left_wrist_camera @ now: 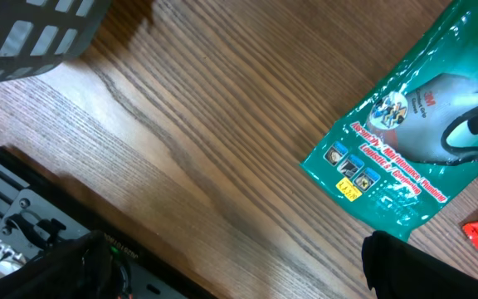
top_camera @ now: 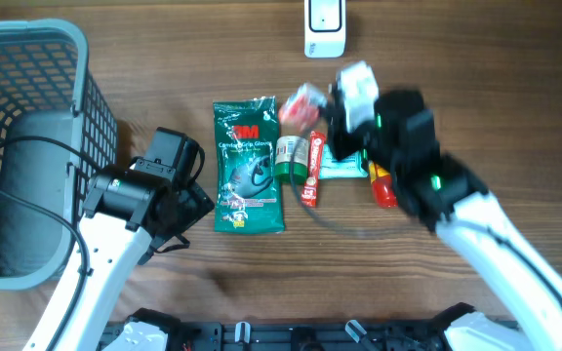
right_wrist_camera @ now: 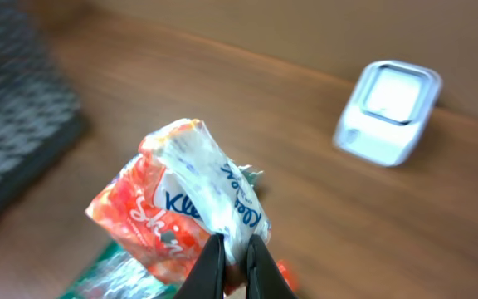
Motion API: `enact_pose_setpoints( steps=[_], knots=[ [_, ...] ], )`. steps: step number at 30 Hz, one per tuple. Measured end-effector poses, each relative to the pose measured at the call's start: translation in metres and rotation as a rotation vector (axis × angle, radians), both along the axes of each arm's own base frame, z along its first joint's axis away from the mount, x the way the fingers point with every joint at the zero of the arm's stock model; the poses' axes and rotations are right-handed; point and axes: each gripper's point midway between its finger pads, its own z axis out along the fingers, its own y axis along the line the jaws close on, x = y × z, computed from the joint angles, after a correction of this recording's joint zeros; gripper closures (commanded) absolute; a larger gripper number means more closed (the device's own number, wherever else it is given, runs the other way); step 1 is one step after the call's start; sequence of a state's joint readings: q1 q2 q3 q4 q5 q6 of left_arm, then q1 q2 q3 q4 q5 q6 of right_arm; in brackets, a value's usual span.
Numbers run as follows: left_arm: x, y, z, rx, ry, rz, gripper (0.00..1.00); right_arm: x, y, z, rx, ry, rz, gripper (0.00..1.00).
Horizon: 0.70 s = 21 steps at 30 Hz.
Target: Scan the item barcode
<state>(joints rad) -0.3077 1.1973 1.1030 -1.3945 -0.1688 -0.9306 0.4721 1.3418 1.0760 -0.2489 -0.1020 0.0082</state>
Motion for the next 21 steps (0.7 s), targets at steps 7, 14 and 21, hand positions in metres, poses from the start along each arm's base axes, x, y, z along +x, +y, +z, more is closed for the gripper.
enact_pose_setpoints(
  steps=[7,14,21],
  knots=[
    [0.0,0.0,0.0,0.0,0.0,0.0,0.0,0.099,-0.027,-0.001,-0.198,-0.05,-0.095,0.96],
    [0.0,0.0,0.0,0.0,0.0,0.0,0.0,0.174,-0.041,-0.025,-0.524,-0.141,-0.127,0.96],
    [0.0,0.0,0.0,0.001,0.0,0.0,0.0,0.241,-0.06,-0.045,-0.911,-0.328,-0.2,0.96]
  ],
)
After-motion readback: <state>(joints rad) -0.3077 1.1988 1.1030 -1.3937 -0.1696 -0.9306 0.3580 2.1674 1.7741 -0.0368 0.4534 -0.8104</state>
